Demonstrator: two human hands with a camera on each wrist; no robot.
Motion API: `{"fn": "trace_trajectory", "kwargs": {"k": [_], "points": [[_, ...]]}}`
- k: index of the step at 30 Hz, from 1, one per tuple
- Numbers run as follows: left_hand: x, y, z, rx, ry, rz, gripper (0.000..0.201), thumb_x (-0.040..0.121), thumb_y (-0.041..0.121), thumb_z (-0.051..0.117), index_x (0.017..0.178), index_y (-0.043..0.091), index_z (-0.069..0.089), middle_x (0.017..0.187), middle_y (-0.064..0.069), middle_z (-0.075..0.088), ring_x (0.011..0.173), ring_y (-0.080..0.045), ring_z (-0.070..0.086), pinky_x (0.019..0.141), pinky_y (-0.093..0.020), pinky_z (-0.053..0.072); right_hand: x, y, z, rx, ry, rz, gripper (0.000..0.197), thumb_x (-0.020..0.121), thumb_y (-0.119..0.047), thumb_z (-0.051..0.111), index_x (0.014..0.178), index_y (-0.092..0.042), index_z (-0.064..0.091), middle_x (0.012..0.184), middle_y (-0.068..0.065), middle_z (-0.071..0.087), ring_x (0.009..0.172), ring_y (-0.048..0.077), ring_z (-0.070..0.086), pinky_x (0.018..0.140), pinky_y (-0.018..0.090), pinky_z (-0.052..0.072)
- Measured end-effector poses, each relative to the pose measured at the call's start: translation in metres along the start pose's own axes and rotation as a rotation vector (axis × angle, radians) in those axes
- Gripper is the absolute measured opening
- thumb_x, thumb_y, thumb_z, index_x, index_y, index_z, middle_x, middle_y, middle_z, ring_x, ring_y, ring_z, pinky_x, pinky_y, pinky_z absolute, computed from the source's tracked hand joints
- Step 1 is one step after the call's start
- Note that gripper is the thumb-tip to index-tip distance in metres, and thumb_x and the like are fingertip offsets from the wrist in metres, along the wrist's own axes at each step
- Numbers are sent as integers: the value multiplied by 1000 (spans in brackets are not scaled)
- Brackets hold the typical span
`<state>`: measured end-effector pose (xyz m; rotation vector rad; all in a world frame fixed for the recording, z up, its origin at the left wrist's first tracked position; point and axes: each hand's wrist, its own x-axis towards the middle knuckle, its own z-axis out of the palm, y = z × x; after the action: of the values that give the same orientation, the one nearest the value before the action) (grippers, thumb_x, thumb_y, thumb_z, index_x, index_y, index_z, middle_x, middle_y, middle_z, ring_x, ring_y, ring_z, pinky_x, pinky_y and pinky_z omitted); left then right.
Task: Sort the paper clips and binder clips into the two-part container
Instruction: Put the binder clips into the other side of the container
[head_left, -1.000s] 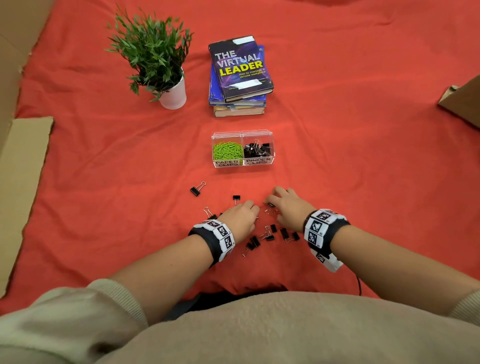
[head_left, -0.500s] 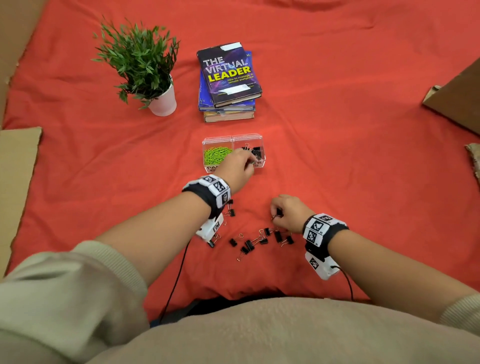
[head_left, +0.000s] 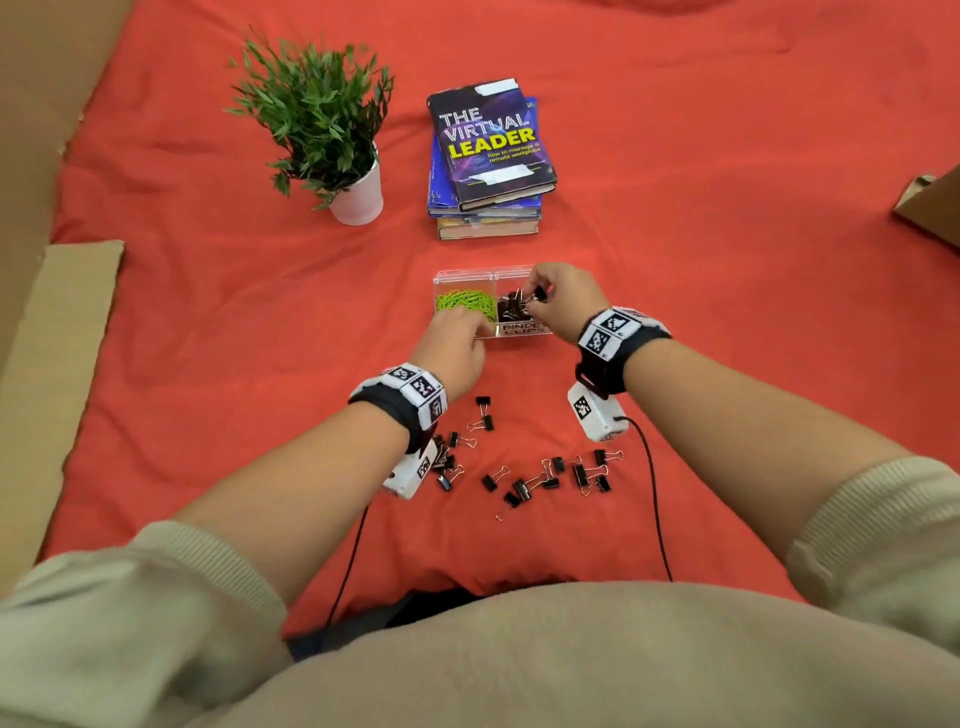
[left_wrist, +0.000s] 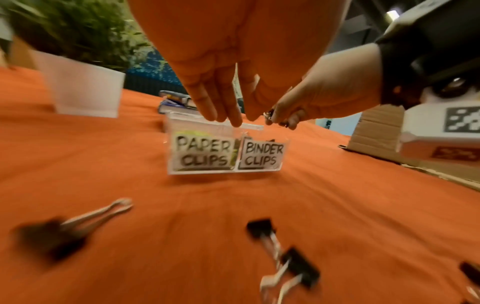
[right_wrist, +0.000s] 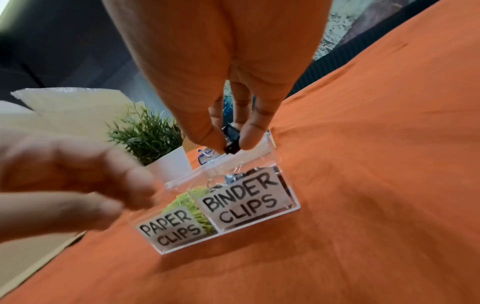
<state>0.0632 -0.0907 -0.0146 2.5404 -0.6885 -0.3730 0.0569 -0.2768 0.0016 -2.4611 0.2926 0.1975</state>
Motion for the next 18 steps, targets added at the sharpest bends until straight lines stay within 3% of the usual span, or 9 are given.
{"fn": "trace_trajectory", "kwargs": {"k": [3,6,9,11,14,18], "points": [[-33,-38,-1,19,38,-147,24,86,10,53,107,17,62,113,-5,55,112,-24,47,100,-36,39,0,-5,13,-67,-3,-56,23,81,-10,61,103,-14,65,105,12,57,102,26,51,86,29,39],[-55,-67,1,16,26,-264,39,82,15,59,122,16,57,123,-8,50,118,-28,43,105,-36,36,-20,-16,33,-101,-49,-185,24,83,-10,57,106,-12,63,109,11,54,111,28,46,98,37,40],[-69,-82,5,19,-65,-299,56,81,23,64,135,19,48,134,-7,44,125,-29,39,110,-35,31,-49,-23,62,-213,-290,-252,30,84,-14,55,113,-14,60,115,7,54,114,25,45,99,39,42],[-75,-86,8,12,-99,-301,56,83,25,65,136,21,47,135,-5,44,126,-28,39,110,-34,30,-62,-21,80,-314,-406,-253,38,84,-17,54,122,-14,56,122,8,50,117,27,42,99,42,43],[-76,-87,13,25,-106,-278,41,87,26,64,127,19,55,130,-4,48,123,-25,42,108,-33,33,-74,-15,95,-413,-457,-265,45,84,-16,55,128,-12,52,131,9,42,120,30,38,100,45,43],[-71,-84,16,41,-88,-306,25,88,26,62,112,18,60,119,-4,51,117,-25,47,100,-40,42,-80,-13,100,-389,-442,-258,34,84,-6,50,118,-5,56,121,12,44,110,31,42,95,46,42]]}}
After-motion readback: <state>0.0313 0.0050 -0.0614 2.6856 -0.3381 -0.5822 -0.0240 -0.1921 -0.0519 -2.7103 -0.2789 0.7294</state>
